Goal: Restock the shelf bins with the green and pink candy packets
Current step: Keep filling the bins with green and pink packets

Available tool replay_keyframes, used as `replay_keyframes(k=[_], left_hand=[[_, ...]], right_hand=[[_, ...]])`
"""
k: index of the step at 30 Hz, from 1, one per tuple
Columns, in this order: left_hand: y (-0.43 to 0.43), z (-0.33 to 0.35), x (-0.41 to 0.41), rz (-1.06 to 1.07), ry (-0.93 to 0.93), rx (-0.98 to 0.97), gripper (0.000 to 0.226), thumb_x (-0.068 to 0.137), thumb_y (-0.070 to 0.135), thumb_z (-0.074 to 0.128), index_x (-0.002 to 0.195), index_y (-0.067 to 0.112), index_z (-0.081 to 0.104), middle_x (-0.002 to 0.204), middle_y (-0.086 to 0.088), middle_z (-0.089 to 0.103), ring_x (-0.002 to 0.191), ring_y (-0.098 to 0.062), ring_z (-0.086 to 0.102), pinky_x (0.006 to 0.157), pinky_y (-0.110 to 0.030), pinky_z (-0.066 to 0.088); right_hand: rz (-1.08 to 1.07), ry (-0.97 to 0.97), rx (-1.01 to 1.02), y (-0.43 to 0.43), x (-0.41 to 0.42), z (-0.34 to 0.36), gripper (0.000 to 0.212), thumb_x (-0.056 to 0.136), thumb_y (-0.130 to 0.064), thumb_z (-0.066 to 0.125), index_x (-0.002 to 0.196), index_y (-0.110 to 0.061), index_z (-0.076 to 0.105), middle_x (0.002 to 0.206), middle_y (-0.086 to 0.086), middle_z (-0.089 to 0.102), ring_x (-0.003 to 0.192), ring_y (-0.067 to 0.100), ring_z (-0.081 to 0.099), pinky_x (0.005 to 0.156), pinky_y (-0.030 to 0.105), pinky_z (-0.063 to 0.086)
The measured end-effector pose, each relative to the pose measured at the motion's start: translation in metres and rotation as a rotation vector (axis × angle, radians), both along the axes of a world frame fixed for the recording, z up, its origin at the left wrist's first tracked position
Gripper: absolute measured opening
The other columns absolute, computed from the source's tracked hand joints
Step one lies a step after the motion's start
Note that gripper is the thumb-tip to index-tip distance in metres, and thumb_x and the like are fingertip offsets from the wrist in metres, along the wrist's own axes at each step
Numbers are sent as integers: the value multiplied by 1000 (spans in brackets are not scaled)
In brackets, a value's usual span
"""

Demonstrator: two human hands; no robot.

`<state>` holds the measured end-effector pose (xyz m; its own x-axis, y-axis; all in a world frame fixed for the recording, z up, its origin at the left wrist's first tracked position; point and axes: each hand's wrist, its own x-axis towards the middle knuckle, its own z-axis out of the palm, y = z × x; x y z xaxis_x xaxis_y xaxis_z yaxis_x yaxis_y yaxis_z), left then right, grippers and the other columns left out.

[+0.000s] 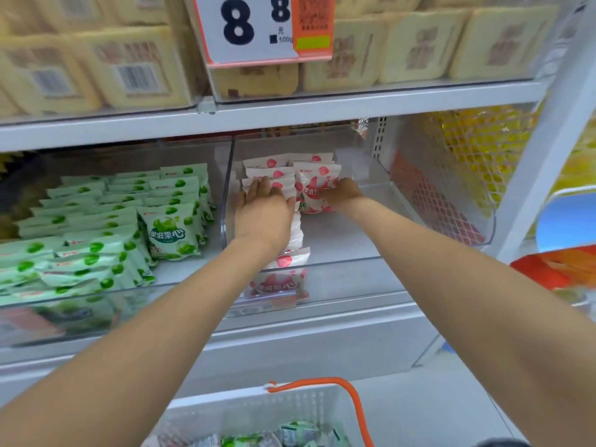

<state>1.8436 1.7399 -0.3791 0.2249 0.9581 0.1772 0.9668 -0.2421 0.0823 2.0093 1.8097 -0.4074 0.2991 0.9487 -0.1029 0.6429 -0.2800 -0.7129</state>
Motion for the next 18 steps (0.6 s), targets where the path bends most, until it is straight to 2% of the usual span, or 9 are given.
replay_keyframes(k=[3, 4, 6, 8, 10, 13, 16, 18], left_hand=[[1, 8, -1, 0, -50, -45, 44, 105, 34, 30, 136, 9, 47, 151, -10, 34, 144, -26, 25, 117, -42, 24], [-2, 11, -2, -2, -98, -54, 41, 104, 33, 34, 132, 9, 52, 146, -12, 42, 138, -28, 35, 111, -41, 33], [-15, 19, -2, -11, -215, -5, 30, 101, 27, 41, 113, 9, 62, 123, -14, 62, 112, -31, 56, 86, -37, 48], [-40, 25, -2, -25, -308, 114, 21, 97, 20, 47, 99, 12, 66, 100, -9, 69, 91, -30, 62, 73, -37, 49], [-72, 28, -5, -21, -399, 189, 17, 95, 20, 50, 93, 18, 66, 90, -2, 70, 84, -25, 63, 70, -39, 53], [-122, 19, -11, -12, -430, 222, 15, 93, 25, 50, 89, 22, 63, 84, 3, 69, 79, -22, 62, 64, -37, 51], [-164, -7, -19, 31, -457, 137, 14, 94, 29, 51, 91, 23, 64, 85, 2, 69, 82, -24, 63, 60, -34, 43], [-186, -36, -28, 88, -484, -3, 13, 93, 26, 51, 89, 23, 64, 87, 2, 70, 84, -25, 63, 61, -31, 38]], right_hand=[[-106, -80, 4, -16, 6, 13, 32, 93, -28, 61, 116, -6, 57, 126, 15, 58, 113, 32, 58, 91, 35, 48], [-102, -153, 5, -24, 7, 17, 37, 90, -26, 63, 120, -7, 53, 129, 17, 54, 115, 33, 55, 94, 37, 48], [-26, -283, 39, -47, 7, 26, 52, 86, -21, 66, 131, -6, 42, 131, 20, 47, 119, 37, 50, 98, 40, 46], [62, -318, 197, -77, 1, 32, 53, 84, -15, 66, 132, -6, 46, 125, 20, 52, 115, 37, 52, 97, 40, 46], [129, -368, 420, -117, -13, 35, 40, 80, -8, 64, 120, -7, 59, 116, 16, 57, 109, 34, 54, 94, 39, 45], [216, -431, 630, -180, -38, 31, 29, 76, 1, 60, 103, -7, 65, 103, 13, 56, 97, 33, 51, 85, 42, 43], [242, -358, 661, -232, -58, 7, 20, 75, 3, 57, 92, -8, 62, 94, 11, 56, 88, 29, 52, 74, 41, 44], [266, -334, 567, -255, -67, -21, 19, 74, 2, 56, 89, -10, 59, 91, 8, 56, 87, 28, 52, 71, 40, 44]])
